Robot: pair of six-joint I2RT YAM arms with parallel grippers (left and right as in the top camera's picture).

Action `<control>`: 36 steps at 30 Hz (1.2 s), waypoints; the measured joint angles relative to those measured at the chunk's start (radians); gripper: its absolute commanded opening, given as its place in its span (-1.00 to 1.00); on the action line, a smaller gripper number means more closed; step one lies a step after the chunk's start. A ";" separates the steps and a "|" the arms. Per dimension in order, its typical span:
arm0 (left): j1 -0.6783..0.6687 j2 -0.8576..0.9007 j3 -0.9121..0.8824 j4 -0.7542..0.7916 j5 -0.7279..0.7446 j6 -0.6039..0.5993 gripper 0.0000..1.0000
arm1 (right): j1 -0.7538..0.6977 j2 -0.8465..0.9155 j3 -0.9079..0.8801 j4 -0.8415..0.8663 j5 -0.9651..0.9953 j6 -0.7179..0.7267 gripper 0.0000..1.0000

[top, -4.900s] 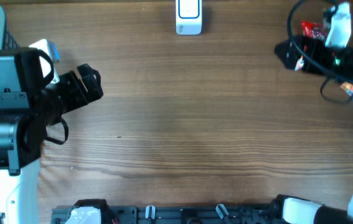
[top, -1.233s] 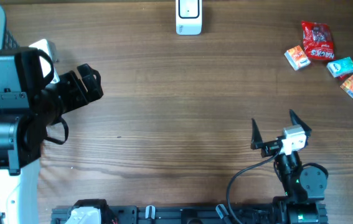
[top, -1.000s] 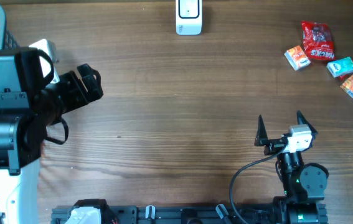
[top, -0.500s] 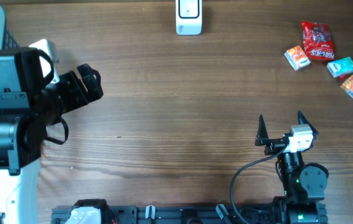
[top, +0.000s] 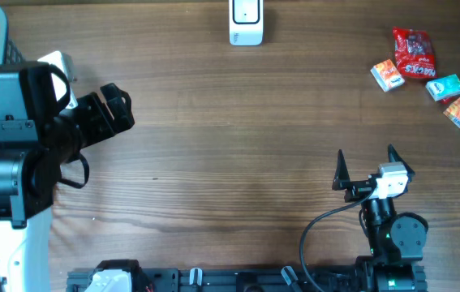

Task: Scan the item barcode

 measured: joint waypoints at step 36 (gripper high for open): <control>0.003 -0.603 -0.633 0.438 0.088 0.220 1.00 | 0.000 -0.002 0.000 -0.001 0.003 0.003 1.00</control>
